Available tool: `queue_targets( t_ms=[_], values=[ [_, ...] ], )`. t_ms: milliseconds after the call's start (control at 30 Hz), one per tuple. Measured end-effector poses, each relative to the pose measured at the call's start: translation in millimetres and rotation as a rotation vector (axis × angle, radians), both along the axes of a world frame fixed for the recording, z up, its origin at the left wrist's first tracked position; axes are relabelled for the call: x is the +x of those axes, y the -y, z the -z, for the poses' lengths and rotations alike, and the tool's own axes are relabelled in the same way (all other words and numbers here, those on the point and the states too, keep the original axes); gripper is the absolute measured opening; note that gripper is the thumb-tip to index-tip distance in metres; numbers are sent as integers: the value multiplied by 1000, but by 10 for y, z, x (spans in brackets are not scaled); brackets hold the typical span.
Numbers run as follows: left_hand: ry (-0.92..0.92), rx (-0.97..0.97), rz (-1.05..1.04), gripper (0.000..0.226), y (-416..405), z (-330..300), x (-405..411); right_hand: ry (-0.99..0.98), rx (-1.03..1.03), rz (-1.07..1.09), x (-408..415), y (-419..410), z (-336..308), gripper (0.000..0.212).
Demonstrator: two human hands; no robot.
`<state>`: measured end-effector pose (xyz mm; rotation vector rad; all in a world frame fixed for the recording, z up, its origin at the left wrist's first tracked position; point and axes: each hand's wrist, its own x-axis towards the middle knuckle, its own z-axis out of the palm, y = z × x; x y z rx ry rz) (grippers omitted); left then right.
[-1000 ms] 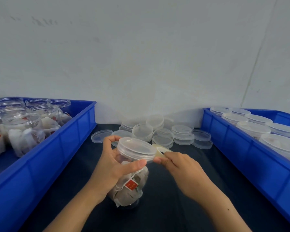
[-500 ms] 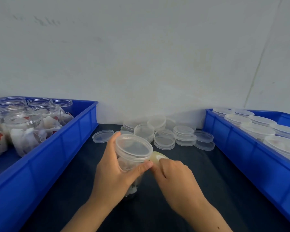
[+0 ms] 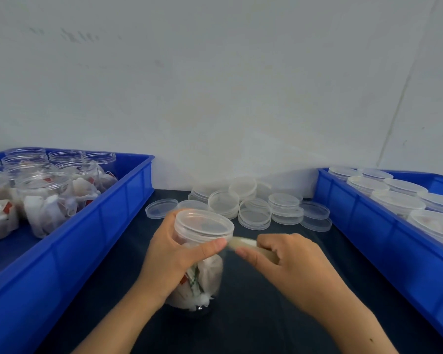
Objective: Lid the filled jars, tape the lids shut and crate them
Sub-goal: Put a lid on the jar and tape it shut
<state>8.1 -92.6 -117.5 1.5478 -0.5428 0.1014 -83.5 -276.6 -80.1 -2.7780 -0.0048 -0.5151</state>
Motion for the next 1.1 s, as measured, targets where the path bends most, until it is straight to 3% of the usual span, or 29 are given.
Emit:
queue_targets(
  t_ms=[167, 433, 533, 667, 700, 800, 833, 933, 1000, 1100],
  values=[
    [-106, -39, 156, 85, 7, -27, 37, 36, -34, 42, 11, 25, 5, 66],
    [-159, -72, 222, 97, 7, -3, -10, -2, 15, 73, 34, -31, 51, 59],
    [-127, -68, 186, 92, 26, 10, -62, 4, 49, 83, 34, -61, 82, 58],
    [-23, -49, 72, 65, 63, 37, -127, -5, 75, 124, 38, -99, 100, 58],
    [8, -29, 36, 67, 69, 44, -142, -1, 67, 127, 42, -108, 111, 58],
    [58, 95, -62, 108, 87, 45, -177, 25, 19, 122, 42, -181, 134, 56],
    [81, 135, -98, 112, 86, 39, -182, 34, -8, 120, 40, -217, 140, 53],
    [95, 130, -127, 86, 104, 31, -166, 39, -67, 118, 11, -272, 137, 47],
    [79, 112, -136, 84, 108, 37, -140, 9, -54, 94, 8, -258, 128, 47],
    [70, 64, -152, 84, 104, 33, -104, -121, 207, 27, 10, -200, 89, 61]
  ],
)
